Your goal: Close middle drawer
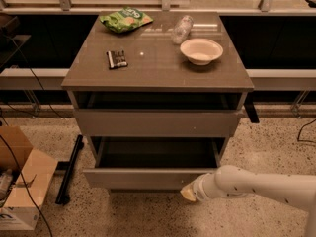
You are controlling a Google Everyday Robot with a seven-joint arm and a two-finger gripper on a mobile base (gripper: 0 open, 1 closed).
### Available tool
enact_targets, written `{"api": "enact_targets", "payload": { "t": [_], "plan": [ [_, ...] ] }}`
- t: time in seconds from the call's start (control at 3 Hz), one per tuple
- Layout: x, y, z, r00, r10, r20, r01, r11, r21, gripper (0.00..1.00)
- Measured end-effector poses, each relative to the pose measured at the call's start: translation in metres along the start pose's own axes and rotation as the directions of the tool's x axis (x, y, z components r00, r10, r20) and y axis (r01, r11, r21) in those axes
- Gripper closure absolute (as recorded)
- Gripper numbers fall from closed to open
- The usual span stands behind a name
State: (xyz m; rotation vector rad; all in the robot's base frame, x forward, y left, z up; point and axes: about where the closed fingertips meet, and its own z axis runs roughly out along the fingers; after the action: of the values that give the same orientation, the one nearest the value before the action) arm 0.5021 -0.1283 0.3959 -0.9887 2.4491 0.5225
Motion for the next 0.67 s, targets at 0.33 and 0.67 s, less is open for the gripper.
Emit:
{"api": "enact_targets", "payload": {
  "t": [0.33, 0.67],
  "plan": [
    [-0.036, -0.018, 0.017, 0.998, -0.036, 0.059, 0.034, 0.9989, 0.032, 0.44],
    [-0.05, -0.025, 0.021, 0.995, -0.05, 0.087, 0.047, 0.9979, 0.044, 0.21]
  ]
}}
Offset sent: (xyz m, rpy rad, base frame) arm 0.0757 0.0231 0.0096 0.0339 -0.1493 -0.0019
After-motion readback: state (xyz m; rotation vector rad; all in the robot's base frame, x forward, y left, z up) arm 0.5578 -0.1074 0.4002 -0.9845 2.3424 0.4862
